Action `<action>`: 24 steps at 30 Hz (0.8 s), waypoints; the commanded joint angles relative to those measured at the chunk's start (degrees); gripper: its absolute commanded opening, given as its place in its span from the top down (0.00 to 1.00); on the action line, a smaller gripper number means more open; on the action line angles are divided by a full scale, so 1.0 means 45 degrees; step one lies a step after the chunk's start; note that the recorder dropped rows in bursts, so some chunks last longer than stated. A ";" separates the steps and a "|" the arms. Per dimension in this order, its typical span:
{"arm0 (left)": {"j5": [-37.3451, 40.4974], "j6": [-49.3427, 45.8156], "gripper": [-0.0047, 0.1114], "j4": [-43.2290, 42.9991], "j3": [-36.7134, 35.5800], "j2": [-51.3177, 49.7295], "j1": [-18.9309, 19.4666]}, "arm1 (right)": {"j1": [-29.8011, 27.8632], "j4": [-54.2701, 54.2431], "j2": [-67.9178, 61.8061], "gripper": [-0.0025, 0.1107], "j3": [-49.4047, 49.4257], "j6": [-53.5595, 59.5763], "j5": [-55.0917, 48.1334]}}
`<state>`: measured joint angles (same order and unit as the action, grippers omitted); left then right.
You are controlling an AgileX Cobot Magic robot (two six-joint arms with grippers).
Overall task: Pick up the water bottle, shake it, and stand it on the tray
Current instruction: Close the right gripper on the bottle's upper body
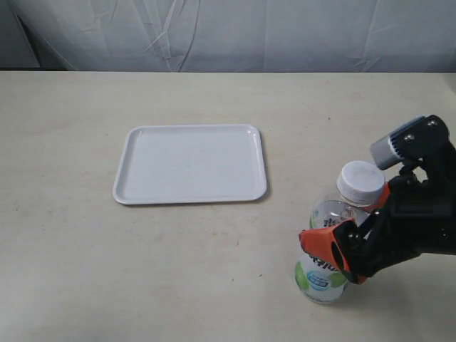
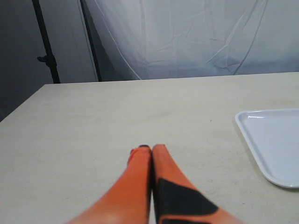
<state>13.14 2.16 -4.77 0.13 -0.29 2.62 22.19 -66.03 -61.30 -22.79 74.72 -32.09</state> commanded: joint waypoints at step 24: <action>-0.0056 0.0099 0.96 -0.0008 -0.0028 0.0064 0.0018 | 0.1981 0.0588 -0.0510 0.06 0.0051 -0.0015 0.2252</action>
<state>13.14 2.16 -4.77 0.13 -0.29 2.62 31.04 -64.27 -63.49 -22.79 74.72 -21.34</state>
